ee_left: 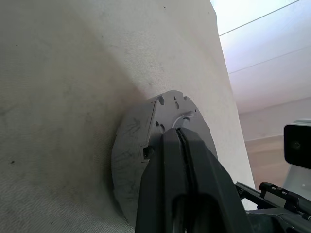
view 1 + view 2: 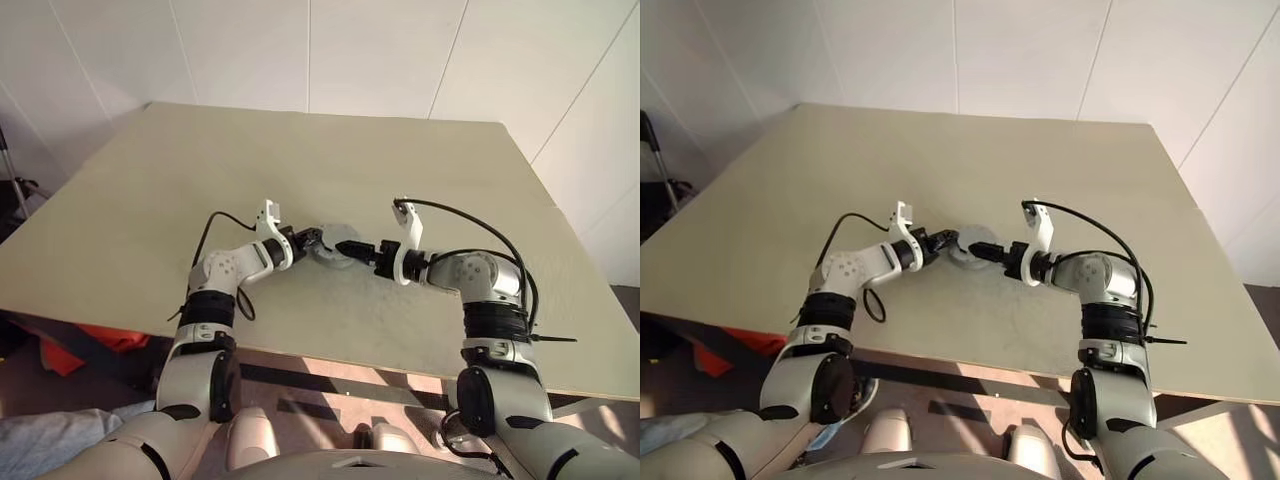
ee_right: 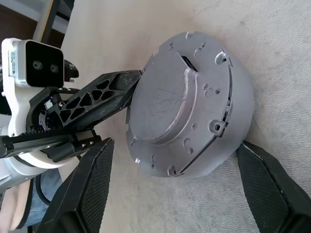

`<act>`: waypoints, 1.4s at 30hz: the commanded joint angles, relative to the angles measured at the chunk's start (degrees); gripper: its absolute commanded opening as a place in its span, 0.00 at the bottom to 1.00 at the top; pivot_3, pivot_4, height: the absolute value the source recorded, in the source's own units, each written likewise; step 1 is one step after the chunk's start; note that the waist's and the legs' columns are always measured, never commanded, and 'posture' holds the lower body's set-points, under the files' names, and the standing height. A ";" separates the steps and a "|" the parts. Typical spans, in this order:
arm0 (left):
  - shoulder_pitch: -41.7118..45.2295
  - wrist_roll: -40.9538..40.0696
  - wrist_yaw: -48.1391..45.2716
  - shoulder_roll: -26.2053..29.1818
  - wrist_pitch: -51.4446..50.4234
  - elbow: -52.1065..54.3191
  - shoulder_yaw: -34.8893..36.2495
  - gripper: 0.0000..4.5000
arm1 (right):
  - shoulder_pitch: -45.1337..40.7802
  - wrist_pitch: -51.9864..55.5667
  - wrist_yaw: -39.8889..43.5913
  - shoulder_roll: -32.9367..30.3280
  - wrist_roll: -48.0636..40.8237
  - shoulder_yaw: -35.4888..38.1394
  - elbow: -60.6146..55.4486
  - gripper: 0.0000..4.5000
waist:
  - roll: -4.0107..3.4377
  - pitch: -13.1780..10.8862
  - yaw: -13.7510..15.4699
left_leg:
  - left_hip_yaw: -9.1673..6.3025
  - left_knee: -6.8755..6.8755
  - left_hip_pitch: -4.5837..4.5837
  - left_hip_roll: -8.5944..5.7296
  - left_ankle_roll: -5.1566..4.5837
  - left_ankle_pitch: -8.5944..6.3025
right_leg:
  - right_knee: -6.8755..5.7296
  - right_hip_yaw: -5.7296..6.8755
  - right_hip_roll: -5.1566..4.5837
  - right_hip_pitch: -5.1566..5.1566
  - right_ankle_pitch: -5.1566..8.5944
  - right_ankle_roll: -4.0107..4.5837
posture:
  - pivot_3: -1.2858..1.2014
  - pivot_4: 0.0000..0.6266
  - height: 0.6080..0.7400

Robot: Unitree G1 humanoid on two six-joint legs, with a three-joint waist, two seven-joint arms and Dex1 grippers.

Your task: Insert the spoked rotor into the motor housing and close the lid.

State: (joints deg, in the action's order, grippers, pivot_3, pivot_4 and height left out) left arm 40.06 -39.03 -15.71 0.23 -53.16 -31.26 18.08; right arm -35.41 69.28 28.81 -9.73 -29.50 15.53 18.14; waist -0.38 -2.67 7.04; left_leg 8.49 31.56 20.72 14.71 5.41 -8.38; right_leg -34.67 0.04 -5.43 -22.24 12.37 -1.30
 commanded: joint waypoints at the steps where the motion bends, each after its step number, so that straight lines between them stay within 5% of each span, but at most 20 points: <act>1: 0.12 1.62 0.61 -0.39 -0.47 -1.57 -1.26 0.00 | -3.34 -4.04 -1.80 2.27 0.16 0.00 4.83 0.99 | 0.01 0.00 -0.20 | 0.00 -0.04 -0.08 0.00 0.03 0.02 | -0.01 0.00 0.01 0.02 0.01 -0.01 | 0.52 0.00 1.00; 13: 0.02 2.59 0.73 -0.37 -0.24 -1.16 -0.40 0.00 | -8.71 -6.29 -4.24 7.01 -1.38 0.21 10.42 0.99 | 0.01 -0.01 -1.53 | 0.01 -0.37 -0.42 -0.03 0.04 0.03 | -0.01 -0.02 0.04 0.02 0.23 -0.38 | 0.52 0.00 1.00; 20: -0.07 3.10 0.66 -0.62 0.05 -1.08 -0.09 0.00 | -8.99 -4.94 -2.70 7.61 -3.20 -0.03 6.84 0.56 | -0.03 -0.03 -1.32 | 0.00 -0.38 0.02 -0.02 0.22 0.14 | -0.01 0.01 0.04 -0.24 -0.03 0.05 | 0.52 0.00 1.00; 22: -0.03 3.35 0.55 -0.70 0.23 -1.25 -0.12 0.00 | -9.19 -4.93 -2.97 7.58 -2.86 -0.20 6.62 0.51 | -0.03 -0.03 -1.19 | 0.00 -0.41 0.07 -0.02 0.17 0.11 | 0.04 0.04 0.04 -0.26 -0.01 0.04 | 0.52 0.00 1.00; 30: -0.21 3.55 -0.50 0.03 1.11 -0.37 0.24 0.00 | -9.09 -6.01 -4.45 7.21 -2.30 1.13 7.37 0.49 | -0.03 -0.03 -1.08 | 0.01 -0.45 0.17 -0.03 0.15 0.09 | 0.10 0.05 0.03 -0.33 0.01 0.01 | 0.52 0.00 1.00; 42: -5.17 -11.69 -3.17 6.77 1.99 8.62 16.54 0.00 | -19.79 -6.89 -11.39 6.92 -11.42 16.89 14.98 0.49 | -0.12 -0.38 -1.21 | -0.01 -0.41 1.07 0.02 0.11 0.07 | -0.02 0.10 0.14 -1.22 -0.14 -0.16 | 0.52 0.00 1.00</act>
State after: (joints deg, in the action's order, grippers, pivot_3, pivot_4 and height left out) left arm 35.44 -48.11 -18.48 6.97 -50.46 -25.51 33.74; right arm -51.16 63.00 16.93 -3.18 -36.73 31.66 34.79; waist -0.50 -3.05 5.84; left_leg 8.48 31.15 21.81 14.73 5.49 -8.33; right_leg -34.68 0.16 -5.29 -23.45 12.23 -1.47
